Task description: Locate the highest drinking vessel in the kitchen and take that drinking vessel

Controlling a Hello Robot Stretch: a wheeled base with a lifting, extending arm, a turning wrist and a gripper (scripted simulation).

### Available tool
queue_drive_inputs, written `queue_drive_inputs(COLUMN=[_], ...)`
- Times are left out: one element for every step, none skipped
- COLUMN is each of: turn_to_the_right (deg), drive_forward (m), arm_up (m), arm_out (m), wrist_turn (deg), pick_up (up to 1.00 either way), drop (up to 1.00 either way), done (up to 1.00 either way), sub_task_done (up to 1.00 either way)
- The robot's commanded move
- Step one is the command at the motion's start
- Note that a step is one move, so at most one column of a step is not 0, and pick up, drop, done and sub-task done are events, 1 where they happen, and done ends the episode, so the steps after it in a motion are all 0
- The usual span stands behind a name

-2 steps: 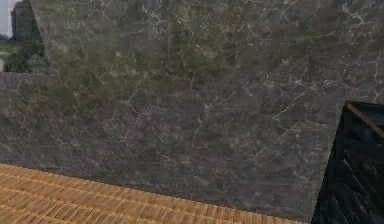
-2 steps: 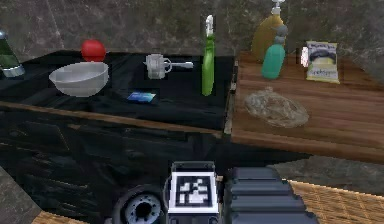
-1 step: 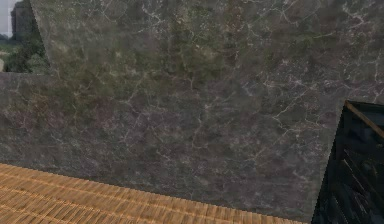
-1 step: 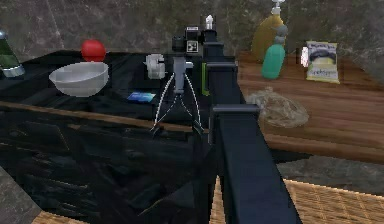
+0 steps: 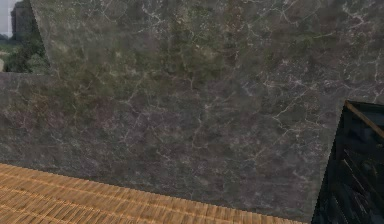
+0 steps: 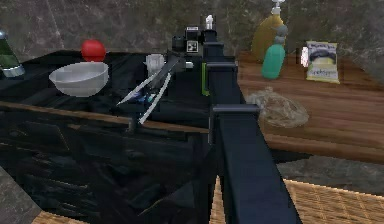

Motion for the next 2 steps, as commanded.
queue_drive_inputs(turn_to_the_right=[0.0, 0.0], drive_forward=[0.00, 0.00], arm_up=[0.00, 0.00], arm_out=[0.00, 0.00], wrist_turn=[45.0, 45.0], pick_up=[0.00, 0.00], drop=[0.00, 0.00], done=[0.00, 0.00], sub_task_done=[0.00, 0.00])
